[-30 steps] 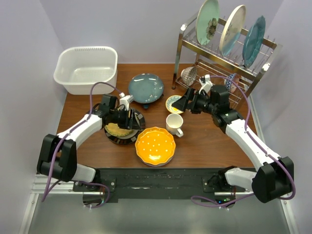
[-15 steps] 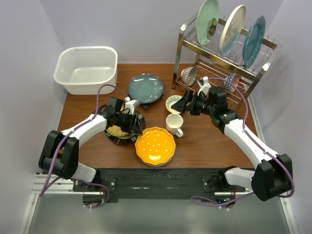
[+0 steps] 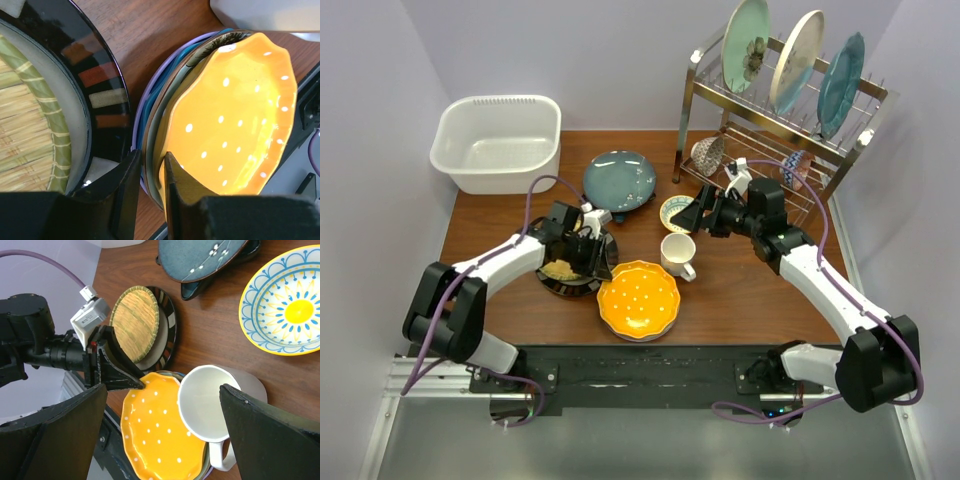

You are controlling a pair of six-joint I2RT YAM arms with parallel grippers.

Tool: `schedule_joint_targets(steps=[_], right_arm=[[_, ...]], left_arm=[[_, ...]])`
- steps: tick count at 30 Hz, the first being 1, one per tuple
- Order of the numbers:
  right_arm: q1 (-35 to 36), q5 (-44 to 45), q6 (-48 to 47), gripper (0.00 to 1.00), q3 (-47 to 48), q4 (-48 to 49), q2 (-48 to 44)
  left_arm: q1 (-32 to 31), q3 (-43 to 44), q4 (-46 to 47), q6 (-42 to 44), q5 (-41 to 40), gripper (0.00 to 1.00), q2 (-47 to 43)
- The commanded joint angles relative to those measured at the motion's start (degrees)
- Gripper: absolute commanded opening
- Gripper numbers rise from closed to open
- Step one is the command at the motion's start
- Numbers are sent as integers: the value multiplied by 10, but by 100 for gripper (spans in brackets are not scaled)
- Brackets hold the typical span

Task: Place the plates into the plastic bin on the countertop
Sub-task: Pick up the plate at the center of the board.

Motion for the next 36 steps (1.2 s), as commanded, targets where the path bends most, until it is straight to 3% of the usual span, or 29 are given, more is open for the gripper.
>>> schedule_joint_targets(steps=[1, 6, 26, 36], right_arm=[[4, -24, 6, 99, 3, 23, 1], [6, -24, 1, 99, 8, 13, -8], [97, -1, -17, 99, 18, -33, -66], [141, -17, -16, 89, -12, -31, -40]], left_arm=[[-14, 16, -11, -4, -14, 23, 5], [-15, 25, -20, -5, -24, 0, -8], [-14, 74, -40, -24, -49, 0, -75], [18, 72, -47, -23, -54, 0, -85]])
